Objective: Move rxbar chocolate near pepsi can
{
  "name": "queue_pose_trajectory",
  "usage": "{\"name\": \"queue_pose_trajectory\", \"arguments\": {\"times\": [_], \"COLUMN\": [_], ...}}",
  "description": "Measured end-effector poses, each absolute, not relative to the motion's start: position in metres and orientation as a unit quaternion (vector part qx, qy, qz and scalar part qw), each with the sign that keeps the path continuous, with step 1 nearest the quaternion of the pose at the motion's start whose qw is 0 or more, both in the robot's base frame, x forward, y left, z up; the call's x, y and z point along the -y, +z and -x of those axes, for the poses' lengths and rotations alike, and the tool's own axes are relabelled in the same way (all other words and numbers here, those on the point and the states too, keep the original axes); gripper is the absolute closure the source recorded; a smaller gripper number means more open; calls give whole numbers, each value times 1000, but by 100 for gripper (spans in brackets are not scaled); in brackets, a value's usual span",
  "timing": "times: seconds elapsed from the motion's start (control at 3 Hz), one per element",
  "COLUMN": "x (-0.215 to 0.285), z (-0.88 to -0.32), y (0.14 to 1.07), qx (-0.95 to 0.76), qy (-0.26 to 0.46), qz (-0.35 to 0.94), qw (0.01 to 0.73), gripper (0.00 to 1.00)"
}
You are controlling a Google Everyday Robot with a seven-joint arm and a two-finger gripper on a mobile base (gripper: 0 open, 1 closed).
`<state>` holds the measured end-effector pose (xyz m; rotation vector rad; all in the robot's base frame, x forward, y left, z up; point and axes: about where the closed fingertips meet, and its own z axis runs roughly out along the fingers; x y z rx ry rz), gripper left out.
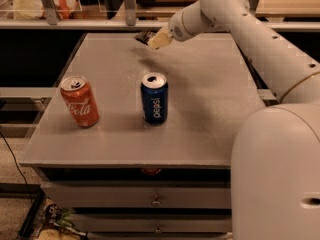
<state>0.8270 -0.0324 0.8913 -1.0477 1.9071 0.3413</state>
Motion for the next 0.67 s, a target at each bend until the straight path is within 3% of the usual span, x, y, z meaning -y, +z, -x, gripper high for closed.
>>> {"name": "queue_pose_trajectory", "arguments": {"times": [0.67], "x": [55], "z": [-807], "y": [915], "qx": [-745], "qy": [130], "qz": [473], "qw": [452], "gripper": [100]}}
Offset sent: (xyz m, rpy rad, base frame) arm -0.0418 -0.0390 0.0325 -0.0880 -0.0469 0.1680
